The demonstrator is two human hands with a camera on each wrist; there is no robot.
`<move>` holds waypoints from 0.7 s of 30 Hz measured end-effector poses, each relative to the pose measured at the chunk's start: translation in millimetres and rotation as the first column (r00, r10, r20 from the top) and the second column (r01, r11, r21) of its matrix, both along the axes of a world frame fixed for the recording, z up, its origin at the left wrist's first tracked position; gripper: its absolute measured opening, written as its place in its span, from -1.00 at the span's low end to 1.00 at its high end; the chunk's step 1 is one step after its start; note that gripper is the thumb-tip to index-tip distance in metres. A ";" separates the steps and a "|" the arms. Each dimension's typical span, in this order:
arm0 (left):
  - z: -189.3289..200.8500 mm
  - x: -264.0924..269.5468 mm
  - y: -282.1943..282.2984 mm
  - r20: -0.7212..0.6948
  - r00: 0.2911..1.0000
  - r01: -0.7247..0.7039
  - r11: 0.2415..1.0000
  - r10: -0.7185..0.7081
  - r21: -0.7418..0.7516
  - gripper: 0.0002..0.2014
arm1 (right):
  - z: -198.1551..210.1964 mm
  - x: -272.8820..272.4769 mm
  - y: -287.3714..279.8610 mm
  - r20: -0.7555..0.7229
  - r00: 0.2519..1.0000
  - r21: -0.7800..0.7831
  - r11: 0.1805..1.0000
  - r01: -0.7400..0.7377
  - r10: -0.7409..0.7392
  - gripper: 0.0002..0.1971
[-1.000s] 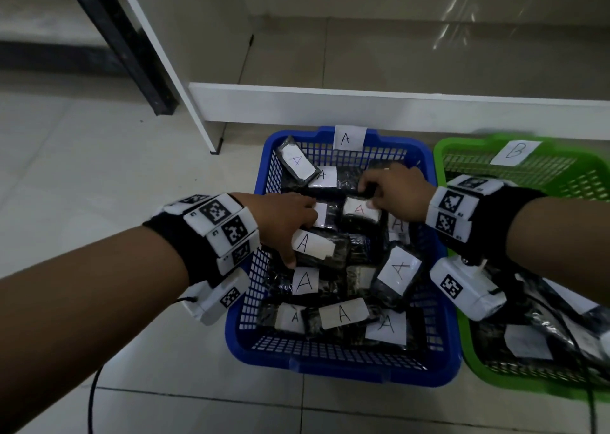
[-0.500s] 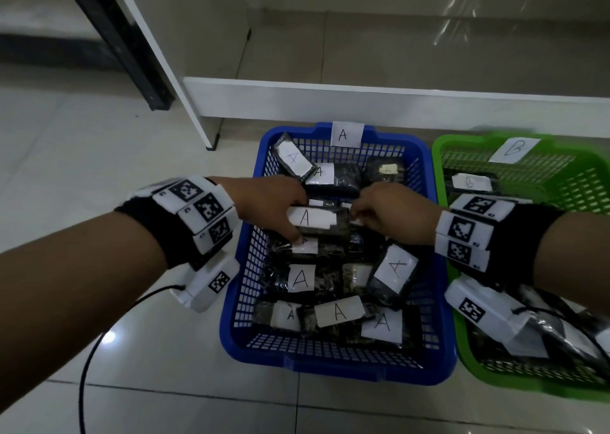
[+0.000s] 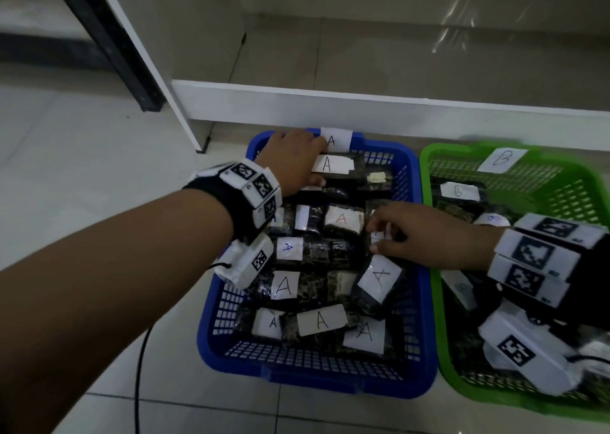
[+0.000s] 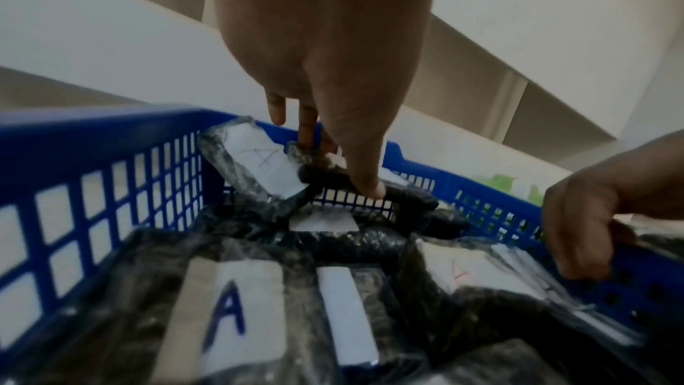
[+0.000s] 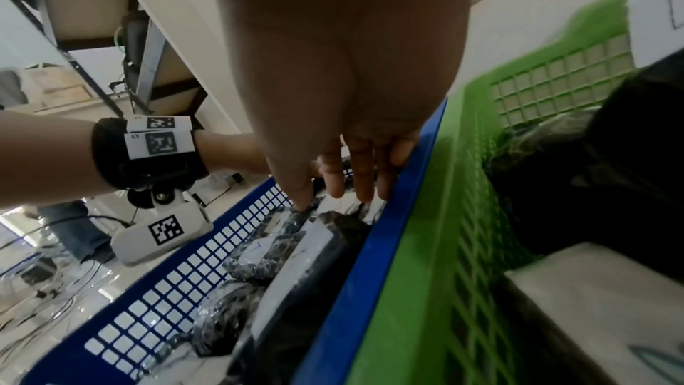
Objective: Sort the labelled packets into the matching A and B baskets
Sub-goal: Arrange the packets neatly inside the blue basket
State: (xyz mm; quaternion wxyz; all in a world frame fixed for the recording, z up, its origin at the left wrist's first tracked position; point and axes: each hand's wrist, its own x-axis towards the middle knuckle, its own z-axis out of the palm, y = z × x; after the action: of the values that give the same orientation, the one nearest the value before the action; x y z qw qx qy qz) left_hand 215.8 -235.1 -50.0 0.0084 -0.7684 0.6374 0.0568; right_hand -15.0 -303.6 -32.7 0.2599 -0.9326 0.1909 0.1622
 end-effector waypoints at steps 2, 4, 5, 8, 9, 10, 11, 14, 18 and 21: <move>-1.9 1.5 -1.1 0.063 0.998 0.012 1.000 -0.012 -0.005 -0.50 | -1.4 -1.4 -0.5 0.018 1.000 -0.010 1.000 -0.004 0.005 -0.73; 5.9 7.0 0.7 -0.031 0.999 0.015 0.999 -0.017 -0.042 -0.59 | 1.3 1.5 -1.9 0.079 0.997 -0.053 0.999 -0.013 0.017 -0.71; 11.2 12.5 2.8 -0.083 0.996 0.005 0.998 -0.010 -0.068 -0.65 | 3.7 6.1 -4.1 0.114 0.993 -0.105 0.994 -0.016 0.028 -0.68; 20.3 37.0 10.1 -0.128 0.989 -0.079 0.995 0.072 -0.054 -0.80 | 11.5 32.8 -16.5 0.198 0.979 -0.226 0.974 -0.002 0.048 -0.57; 21.3 43.0 12.7 -0.140 0.986 -0.094 0.995 0.090 -0.024 -0.80 | 12.9 44.5 -21.4 0.193 0.980 -0.254 0.967 0.006 0.044 -0.54; 21.5 45.9 14.8 -0.140 0.987 -0.084 0.996 0.084 0.001 -0.75 | 13.1 56.0 -26.2 0.161 0.986 -0.285 0.958 0.015 0.033 -0.51; 20.6 48.4 17.3 -0.116 0.992 -0.051 0.999 0.053 0.017 -0.68 | 12.2 67.9 -29.2 0.109 0.994 -0.311 0.950 0.025 0.010 -0.46; 12.3 53.4 25.1 0.014 1.000 0.025 0.999 -0.026 0.044 -0.55 | 4.0 94.2 -27.7 -0.039 0.998 -0.348 0.937 0.029 -0.046 -0.39; 3.1 59.5 38.1 0.181 0.983 0.014 1.000 -0.017 0.021 -0.70 | -13.3 102.7 -20.3 0.011 0.999 -0.411 0.910 0.047 -0.047 -0.43; -0.6 58.1 45.3 0.208 0.977 -0.035 0.999 0.033 0.006 -0.75 | -19.6 103.1 -19.1 0.091 0.995 -0.392 0.916 0.082 -0.050 -0.50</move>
State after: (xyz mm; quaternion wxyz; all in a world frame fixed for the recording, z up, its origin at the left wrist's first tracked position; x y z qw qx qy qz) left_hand 273.8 -189.8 -50.6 0.0780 -0.7810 0.6193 -0.0206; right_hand 88.1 -322.7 -52.2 0.0791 -0.9645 0.2408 0.0744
